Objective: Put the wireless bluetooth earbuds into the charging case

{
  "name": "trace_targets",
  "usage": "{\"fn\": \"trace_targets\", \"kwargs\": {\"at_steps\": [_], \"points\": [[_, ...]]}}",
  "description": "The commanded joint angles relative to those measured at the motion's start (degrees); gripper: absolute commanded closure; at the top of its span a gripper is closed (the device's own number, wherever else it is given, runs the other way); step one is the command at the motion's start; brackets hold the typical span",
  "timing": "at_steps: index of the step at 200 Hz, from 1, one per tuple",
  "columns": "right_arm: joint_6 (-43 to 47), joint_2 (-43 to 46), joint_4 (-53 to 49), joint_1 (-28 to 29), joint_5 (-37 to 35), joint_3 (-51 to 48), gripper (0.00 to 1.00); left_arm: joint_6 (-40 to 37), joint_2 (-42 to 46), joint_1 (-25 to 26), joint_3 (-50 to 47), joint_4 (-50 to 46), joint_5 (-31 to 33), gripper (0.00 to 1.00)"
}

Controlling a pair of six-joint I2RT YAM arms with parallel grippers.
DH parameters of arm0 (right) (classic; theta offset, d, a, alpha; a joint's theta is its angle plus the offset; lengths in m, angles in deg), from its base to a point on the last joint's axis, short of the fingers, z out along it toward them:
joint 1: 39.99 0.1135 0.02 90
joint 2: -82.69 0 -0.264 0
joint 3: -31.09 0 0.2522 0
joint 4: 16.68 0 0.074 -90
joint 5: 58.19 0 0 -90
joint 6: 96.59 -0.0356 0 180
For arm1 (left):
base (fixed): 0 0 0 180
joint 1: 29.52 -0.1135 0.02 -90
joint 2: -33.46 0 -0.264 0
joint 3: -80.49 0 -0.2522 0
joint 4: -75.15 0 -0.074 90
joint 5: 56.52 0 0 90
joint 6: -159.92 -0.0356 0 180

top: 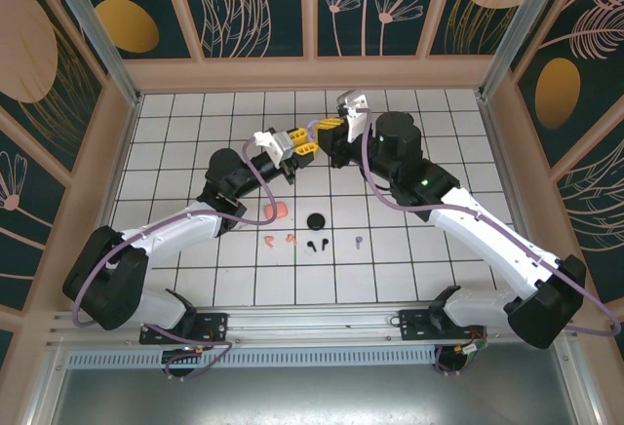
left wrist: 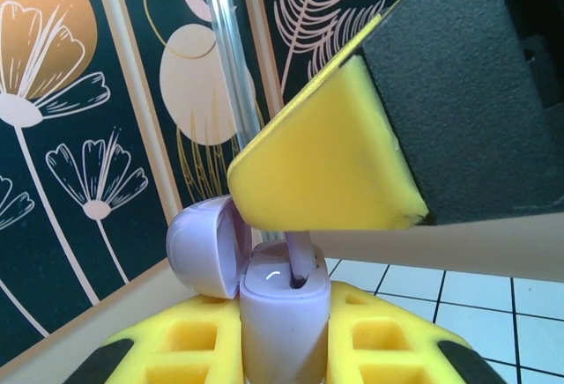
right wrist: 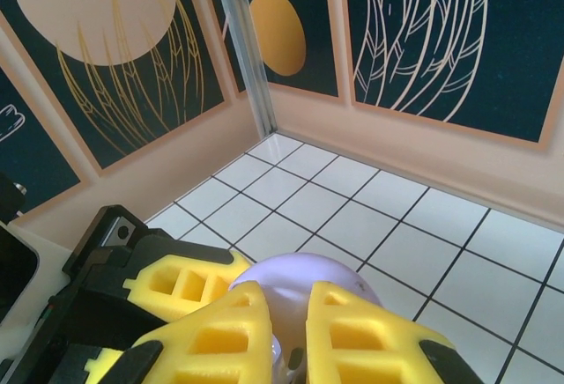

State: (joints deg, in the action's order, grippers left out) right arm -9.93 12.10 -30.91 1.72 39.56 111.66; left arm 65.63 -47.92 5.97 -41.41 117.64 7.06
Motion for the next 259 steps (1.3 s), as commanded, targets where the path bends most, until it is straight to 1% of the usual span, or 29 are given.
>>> {"fn": "trace_targets", "kwargs": {"at_steps": [1, 29, 59, 90, 117, 137, 160, 177, 191, 209, 225, 242, 259], "points": [[-0.1, -0.8, -1.8, 0.5, 0.8, 0.5, 0.88, -0.5, 1.0, 0.5, 2.2, 1.8, -0.7, 1.00], [0.4, -0.3, -2.7, 0.5, 0.6, -0.7, 0.89, -0.6, 1.2, 0.5, 2.3, 1.9, -0.4, 1.00], [3.1, -0.9, -5.9, 2.1, 0.7, 0.4, 0.89, -0.8, 1.1, 0.5, 3.1, 1.1, -0.5, 1.00], [5.2, -3.4, -9.5, 4.4, -1.8, 2.9, 0.89, -0.8, 0.9, 0.5, 3.3, 0.8, -0.5, 1.00], [5.1, -4.3, -10.4, 4.6, -3.4, 3.9, 0.88, -0.5, 0.9, 0.6, 3.0, 0.8, -0.4, 1.00], [4.2, -4.6, -10.9, 4.6, -4.9, 5.3, 0.78, -0.2, 0.8, 0.6, 2.7, 0.8, 0.1, 1.00], [2.5, -5.2, -12.4, 4.6, -6.5, 7.9, 0.57, 0.7, 0.5, 0.6, 1.4, 2.5, 0.9, 1.00], [0.9, -5.8, -14.2, 4.4, -6.9, 10.5, 0.43, 2.0, 0.1, 0.6, 0.2, 4.7, 1.7, 1.00], [-0.9, -6.0, -15.5, 4.3, -6.7, 12.5, 0.34, 2.9, -0.3, 0.6, -0.8, 6.8, 2.3, 1.00], [-4.2, -5.7, -17.4, 4.0, -7.2, 15.4, 0.26, 4.3, -0.9, 0.6, -2.0, 9.2, 3.3, 1.00], [-7.4, -4.3, -18.7, 3.3, -7.8, 17.2, 0.20, 5.3, -1.5, 0.6, -2.9, 11.3, 4.1, 1.00], [-11.7, -2.0, -20.1, 2.1, -8.4, 17.9, 0.19, 6.2, -1.9, 0.6, -3.6, 12.9, 4.8, 1.00], [-16.0, 1.6, -21.7, 0.2, -11.5, 16.6, 0.19, 7.0, -2.2, 0.6, -4.4, 14.4, 5.2, 1.00]]}}
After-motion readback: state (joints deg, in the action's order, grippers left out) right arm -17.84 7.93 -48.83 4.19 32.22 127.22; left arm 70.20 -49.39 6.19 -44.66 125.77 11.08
